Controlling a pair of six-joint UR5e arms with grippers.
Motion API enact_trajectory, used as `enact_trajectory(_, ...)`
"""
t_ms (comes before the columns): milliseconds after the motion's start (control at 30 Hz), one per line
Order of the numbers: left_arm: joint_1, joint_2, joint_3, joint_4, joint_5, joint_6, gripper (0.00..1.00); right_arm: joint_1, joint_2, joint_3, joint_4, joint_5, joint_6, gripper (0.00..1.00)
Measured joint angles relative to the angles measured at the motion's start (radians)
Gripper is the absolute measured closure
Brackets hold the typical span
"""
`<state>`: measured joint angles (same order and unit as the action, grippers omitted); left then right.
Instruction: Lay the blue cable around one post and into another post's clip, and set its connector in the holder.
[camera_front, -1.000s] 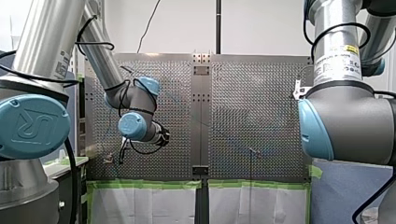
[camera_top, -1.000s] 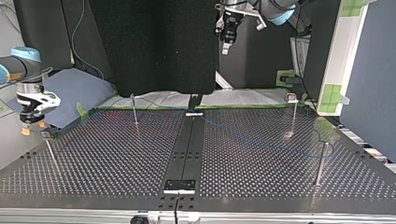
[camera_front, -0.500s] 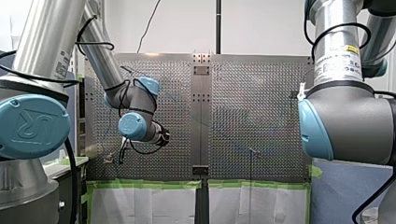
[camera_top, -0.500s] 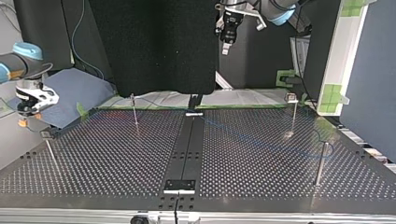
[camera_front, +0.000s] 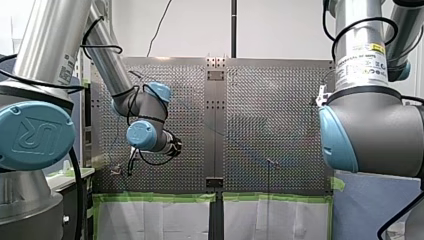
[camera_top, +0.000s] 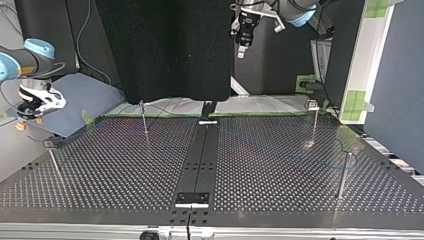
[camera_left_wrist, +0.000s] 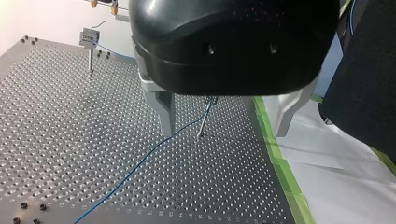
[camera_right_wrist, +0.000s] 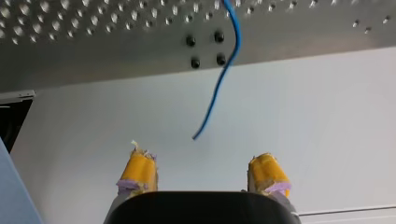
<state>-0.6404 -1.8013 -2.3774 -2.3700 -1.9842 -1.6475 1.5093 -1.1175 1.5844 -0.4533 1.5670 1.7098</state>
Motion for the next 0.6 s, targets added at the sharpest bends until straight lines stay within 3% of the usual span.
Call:
enact_trajectory(233,-0.004,0.0,0.0,0.0,0.0,0.0,0.0,0.06,-0.004,0.06,-0.06,0.06,-0.004,0.01)
enact_trajectory(333,-0.004,0.0,0.0,0.001,-0.001,0.0,0.0,0.085,-0.005,0.086,-0.082,0.086,-0.014,0.01)
enact_trajectory(600,-0.003,0.0,0.001,0.005,-0.002,-0.001,0.0,0.153,-0.007,0.148,-0.089,0.148,-0.029,0.01)
